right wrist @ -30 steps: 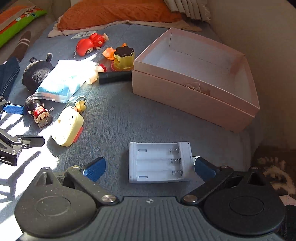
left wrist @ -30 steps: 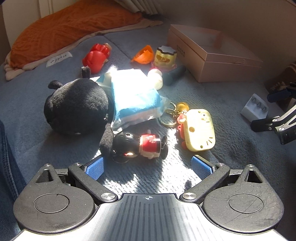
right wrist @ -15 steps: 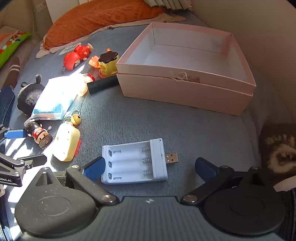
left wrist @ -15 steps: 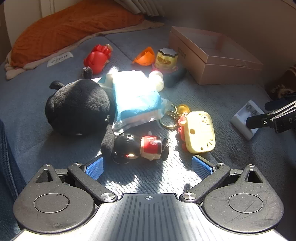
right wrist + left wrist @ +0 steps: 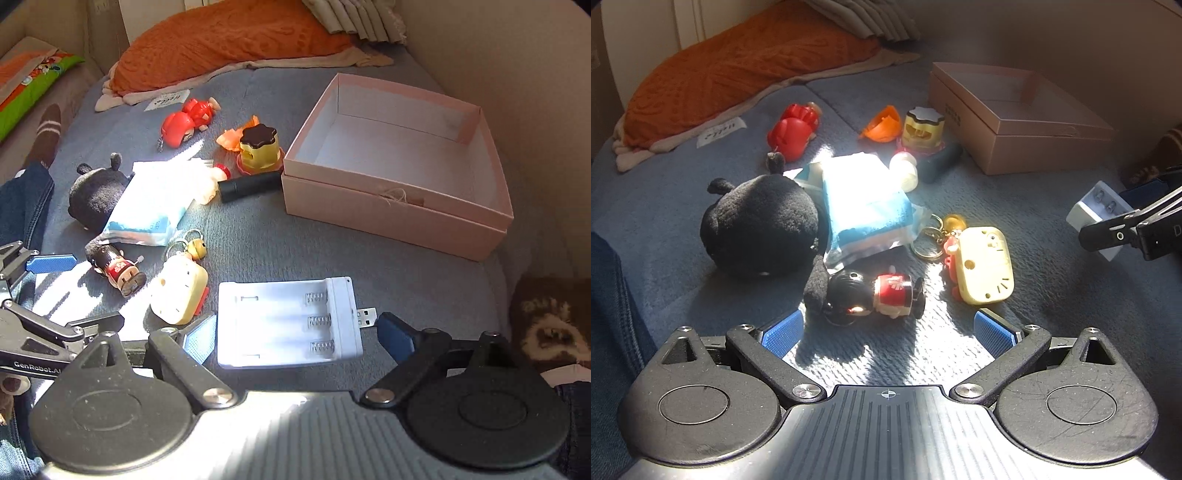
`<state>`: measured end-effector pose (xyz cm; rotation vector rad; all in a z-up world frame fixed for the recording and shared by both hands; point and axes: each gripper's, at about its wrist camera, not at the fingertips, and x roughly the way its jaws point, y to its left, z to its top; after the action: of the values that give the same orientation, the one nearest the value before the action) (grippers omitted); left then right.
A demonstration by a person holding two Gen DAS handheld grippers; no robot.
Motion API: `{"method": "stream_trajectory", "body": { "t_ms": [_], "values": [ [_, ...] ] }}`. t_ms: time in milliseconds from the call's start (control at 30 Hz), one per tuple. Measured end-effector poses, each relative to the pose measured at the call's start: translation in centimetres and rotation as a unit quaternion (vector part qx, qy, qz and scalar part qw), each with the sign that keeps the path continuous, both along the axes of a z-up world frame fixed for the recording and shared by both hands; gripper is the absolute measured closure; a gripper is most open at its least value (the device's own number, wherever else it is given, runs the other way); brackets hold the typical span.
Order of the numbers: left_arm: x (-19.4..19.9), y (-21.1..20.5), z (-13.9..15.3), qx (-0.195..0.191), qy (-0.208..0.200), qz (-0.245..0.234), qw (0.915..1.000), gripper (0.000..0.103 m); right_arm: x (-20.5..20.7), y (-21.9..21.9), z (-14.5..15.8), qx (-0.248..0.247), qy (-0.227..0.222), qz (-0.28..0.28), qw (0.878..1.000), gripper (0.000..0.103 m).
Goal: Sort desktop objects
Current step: 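Grasp the yellow clock keychain with the left tool while the right tool holds the charger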
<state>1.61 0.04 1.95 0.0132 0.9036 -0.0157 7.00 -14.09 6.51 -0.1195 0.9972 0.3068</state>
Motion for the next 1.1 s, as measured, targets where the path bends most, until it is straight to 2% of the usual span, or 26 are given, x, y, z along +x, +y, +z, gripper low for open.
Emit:
{"method": "stream_trajectory", "body": {
  "t_ms": [167,267,333,400,500,633,700,800,900,1000,1100],
  "values": [
    [-1.6,-3.0,2.5,-0.019,-0.038,-0.044,0.9981,0.002,-3.9,-1.6,5.4,-0.031,-0.056,0.030,0.997,0.012],
    [-0.5,-5.4,2.8,-0.011,-0.048,-0.057,0.9972,0.002,-6.6,-2.5,6.6,-0.049,-0.084,0.037,0.995,0.012],
    [1.1,-6.6,2.1,0.001,-0.037,-0.053,0.9979,0.005,-7.8,-3.1,6.6,-0.045,-0.088,0.031,0.995,0.012],
    [3.1,-7.7,0.9,0.018,-0.013,-0.048,0.9986,0.016,-8.3,-3.2,6.0,-0.044,-0.092,0.032,0.994,0.012],
    [5.6,-8.6,-0.7,0.027,0.024,-0.041,0.9985,0.020,-8.2,-2.7,4.8,-0.058,-0.092,0.038,0.993,0.012],
    [6.5,-9.1,-1.0,0.039,0.029,-0.039,0.9981,0.033,-8.4,-2.6,4.2,-0.055,-0.086,0.048,0.994,0.012],
    [6.3,-9.2,-0.8,0.050,0.027,-0.044,0.9974,0.046,-8.4,-2.6,4.1,-0.054,-0.085,0.045,0.994,0.012],
    [5.4,-9.1,-0.2,0.063,0.019,-0.055,0.9963,0.060,-8.4,-2.7,4.2,-0.055,-0.084,0.041,0.994,0.012],
    [4.4,-8.8,0.5,0.049,0.020,-0.069,0.9962,0.060,-8.4,-2.5,4.1,-0.056,-0.082,0.043,0.994,0.012],
    [3.3,-8.9,0.7,0.052,0.015,-0.082,0.9952,0.060,-8.4,-2.2,3.8,-0.064,-0.079,0.046,0.994,0.012],
    [1.7,-8.8,1.1,0.031,0.009,-0.092,0.9953,0.062,-8.5,-2.0,3.6,-0.067,-0.077,0.049,0.994,0.012]
  ]
}}
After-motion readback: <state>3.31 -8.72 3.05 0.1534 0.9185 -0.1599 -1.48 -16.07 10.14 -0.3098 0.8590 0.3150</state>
